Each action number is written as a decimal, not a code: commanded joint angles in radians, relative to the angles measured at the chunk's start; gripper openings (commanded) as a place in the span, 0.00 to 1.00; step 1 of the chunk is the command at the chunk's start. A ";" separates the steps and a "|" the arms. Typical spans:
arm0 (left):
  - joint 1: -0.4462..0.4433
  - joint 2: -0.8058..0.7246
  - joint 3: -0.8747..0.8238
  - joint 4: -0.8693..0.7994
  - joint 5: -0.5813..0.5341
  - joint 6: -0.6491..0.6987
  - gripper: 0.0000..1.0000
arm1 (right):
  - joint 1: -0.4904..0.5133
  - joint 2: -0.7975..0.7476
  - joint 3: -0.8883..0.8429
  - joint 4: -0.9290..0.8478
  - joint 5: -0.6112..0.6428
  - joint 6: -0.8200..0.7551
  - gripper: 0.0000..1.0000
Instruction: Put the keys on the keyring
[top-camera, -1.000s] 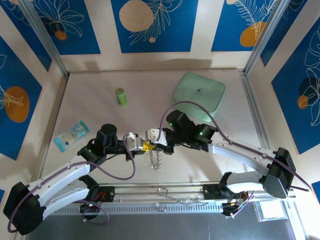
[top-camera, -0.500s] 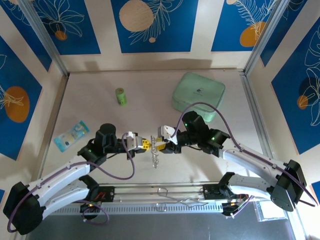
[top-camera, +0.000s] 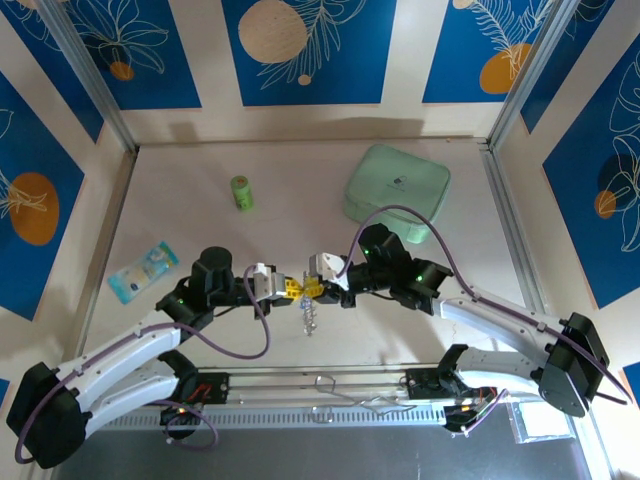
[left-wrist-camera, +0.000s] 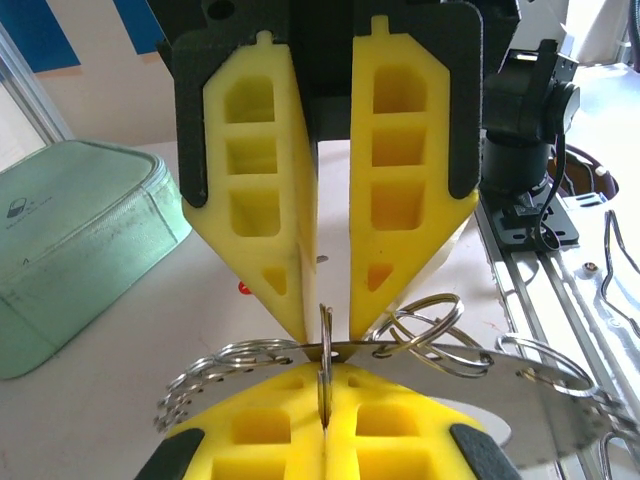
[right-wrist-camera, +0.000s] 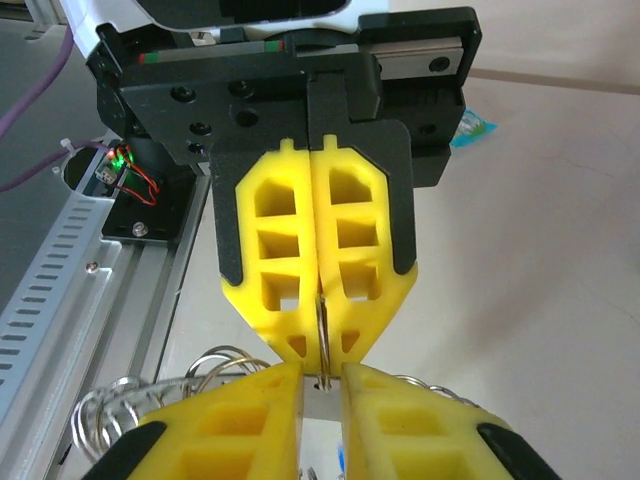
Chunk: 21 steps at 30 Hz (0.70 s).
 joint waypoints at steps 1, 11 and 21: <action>-0.011 0.000 0.017 0.046 0.044 -0.010 0.00 | 0.012 0.017 0.015 0.027 -0.016 0.007 0.16; -0.015 -0.001 0.028 0.026 0.028 -0.007 0.03 | 0.015 0.045 0.042 -0.012 -0.024 -0.009 0.00; -0.015 -0.003 0.055 -0.055 0.015 0.031 0.17 | 0.015 0.044 0.078 -0.139 0.042 -0.064 0.00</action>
